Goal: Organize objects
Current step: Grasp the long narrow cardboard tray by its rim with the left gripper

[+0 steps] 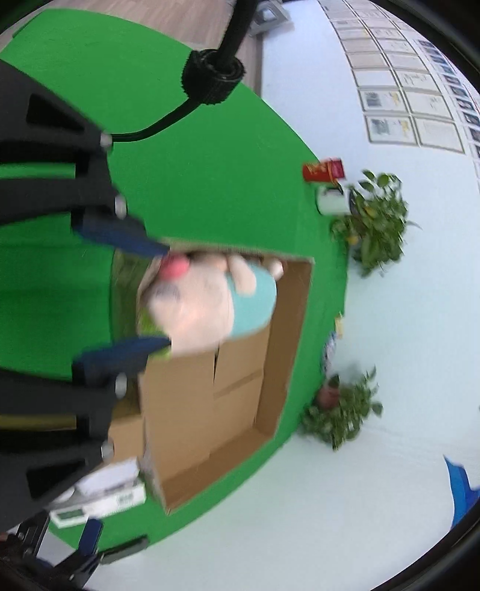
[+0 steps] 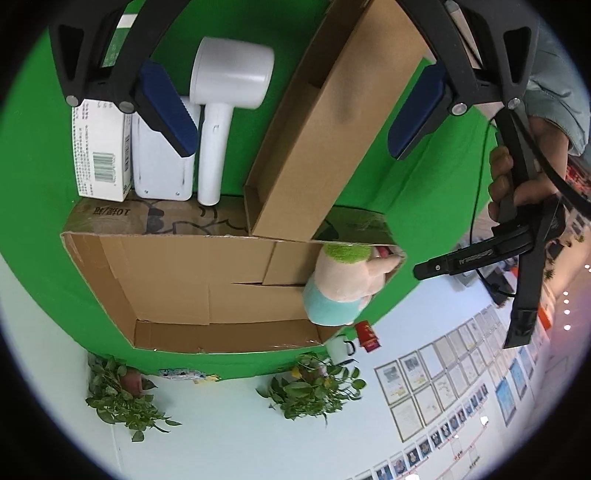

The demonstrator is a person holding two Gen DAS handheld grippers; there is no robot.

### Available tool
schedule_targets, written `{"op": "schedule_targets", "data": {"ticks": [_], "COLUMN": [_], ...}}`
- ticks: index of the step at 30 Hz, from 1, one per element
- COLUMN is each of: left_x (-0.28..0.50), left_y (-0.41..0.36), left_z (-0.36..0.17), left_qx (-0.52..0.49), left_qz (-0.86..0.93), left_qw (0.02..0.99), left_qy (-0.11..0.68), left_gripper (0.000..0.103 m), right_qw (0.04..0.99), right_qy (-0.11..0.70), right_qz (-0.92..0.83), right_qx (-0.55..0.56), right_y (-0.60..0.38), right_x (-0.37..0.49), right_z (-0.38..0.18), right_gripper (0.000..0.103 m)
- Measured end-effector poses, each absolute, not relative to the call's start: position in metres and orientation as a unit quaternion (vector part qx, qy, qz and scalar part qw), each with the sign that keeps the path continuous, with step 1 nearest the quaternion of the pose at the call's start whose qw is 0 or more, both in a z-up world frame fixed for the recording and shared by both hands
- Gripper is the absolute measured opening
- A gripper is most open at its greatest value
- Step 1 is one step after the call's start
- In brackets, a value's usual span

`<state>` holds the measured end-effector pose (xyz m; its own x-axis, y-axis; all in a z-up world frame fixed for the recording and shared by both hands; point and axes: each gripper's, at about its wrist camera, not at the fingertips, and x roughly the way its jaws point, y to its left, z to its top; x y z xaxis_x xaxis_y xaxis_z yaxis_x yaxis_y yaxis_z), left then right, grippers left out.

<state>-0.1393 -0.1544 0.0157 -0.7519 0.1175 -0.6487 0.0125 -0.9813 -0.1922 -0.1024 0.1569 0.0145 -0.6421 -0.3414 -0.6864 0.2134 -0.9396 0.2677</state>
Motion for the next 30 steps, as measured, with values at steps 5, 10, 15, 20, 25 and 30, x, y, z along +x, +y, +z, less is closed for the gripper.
{"op": "schedule_targets", "data": {"ticks": [5,10,15,20,25,30], "left_x": [-0.103,-0.088,-0.081,-0.079,-0.079,-0.081], "left_y": [-0.105,-0.068,-0.024,0.022,0.025,0.013], "left_z": [0.003,-0.008,-0.003,-0.018,-0.022,-0.022], "left_qx": [-0.386,-0.411,-0.420,-0.453,-0.455,-0.458], "left_qz": [0.908,0.887,0.884,0.872,0.876,0.874], "left_qw": [0.127,0.184,0.205,0.175,0.147,0.144], "left_qy": [-0.105,-0.103,-0.029,0.053,0.068,0.072], "left_gripper": [0.069,0.050,0.050,0.050,0.040,0.032], "right_qw": [0.192,0.246,0.281,0.283,0.273,0.282], "right_qy": [-0.075,-0.107,-0.111,-0.127,-0.151,-0.178], "right_qz": [-0.882,-0.860,-0.859,-0.861,-0.858,-0.850], "right_qx": [0.425,0.434,0.413,0.403,0.407,0.408], "right_y": [0.159,0.161,0.161,0.173,0.189,0.194], "right_x": [-0.077,-0.051,-0.032,-0.021,-0.023,-0.029], "right_z": [-0.005,-0.016,-0.015,-0.018,-0.027,-0.035], "right_gripper": [0.102,0.102,0.101,0.101,0.101,0.101]}}
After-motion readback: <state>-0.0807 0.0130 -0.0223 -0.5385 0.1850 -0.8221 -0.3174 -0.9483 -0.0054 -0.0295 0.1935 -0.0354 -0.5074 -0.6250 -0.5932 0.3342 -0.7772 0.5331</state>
